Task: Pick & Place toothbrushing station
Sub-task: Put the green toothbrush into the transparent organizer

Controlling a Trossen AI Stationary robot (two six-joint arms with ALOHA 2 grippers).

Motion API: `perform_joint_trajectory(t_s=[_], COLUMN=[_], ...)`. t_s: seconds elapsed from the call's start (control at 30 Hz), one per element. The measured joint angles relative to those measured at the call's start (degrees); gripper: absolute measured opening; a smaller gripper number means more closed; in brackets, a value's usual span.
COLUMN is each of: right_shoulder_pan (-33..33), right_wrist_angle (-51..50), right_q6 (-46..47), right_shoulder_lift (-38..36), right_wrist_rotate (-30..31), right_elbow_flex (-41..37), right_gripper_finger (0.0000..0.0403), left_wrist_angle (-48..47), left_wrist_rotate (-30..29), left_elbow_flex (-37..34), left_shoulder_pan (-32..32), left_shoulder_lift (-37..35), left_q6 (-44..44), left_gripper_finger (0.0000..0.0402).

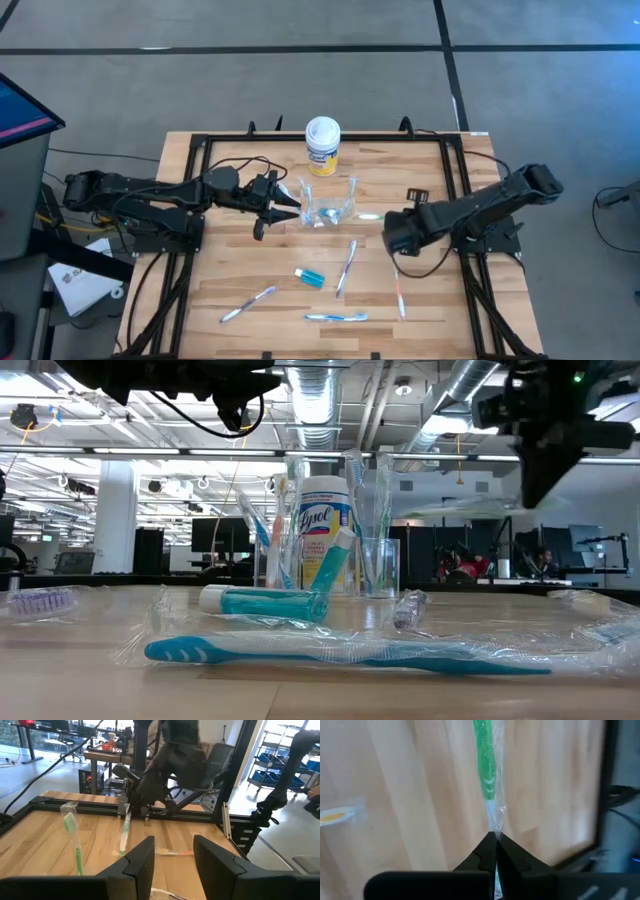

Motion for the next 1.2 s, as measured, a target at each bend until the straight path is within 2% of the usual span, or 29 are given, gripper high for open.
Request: perform_joint_trajectory(t_s=[0.17,0.43,0.6,1.2], right_shoulder_pan=[1.7,4.7,6.2,6.4], right_wrist_angle=[-8.1,-16.4,-14.9,-15.5], right_q6=[-0.7,-1.5,-6.3,-21.6], right_shoulder_lift=[6.5,12.1,13.2,25.0], right_wrist_rotate=[4.5,12.8,16.1,29.9], right_elbow_flex=[8.3,20.4,25.4,41.0], right_gripper_finger=[0.0000,0.0000,0.0000,0.0000], left_wrist_angle=[0.0,0.0,0.1,1.6], left_wrist_rotate=[0.0,0.0,0.0,0.0], left_elbow_flex=[0.0,0.0,0.0,0.0], left_shoulder_pan=[0.0,-0.4,-0.5,-0.4], left_shoulder_lift=[0.0,0.0,0.0,0.0], left_q6=[-0.4,-3.5,-6.6,-21.1], left_gripper_finger=[0.0131,0.0131,0.0131,0.0131])
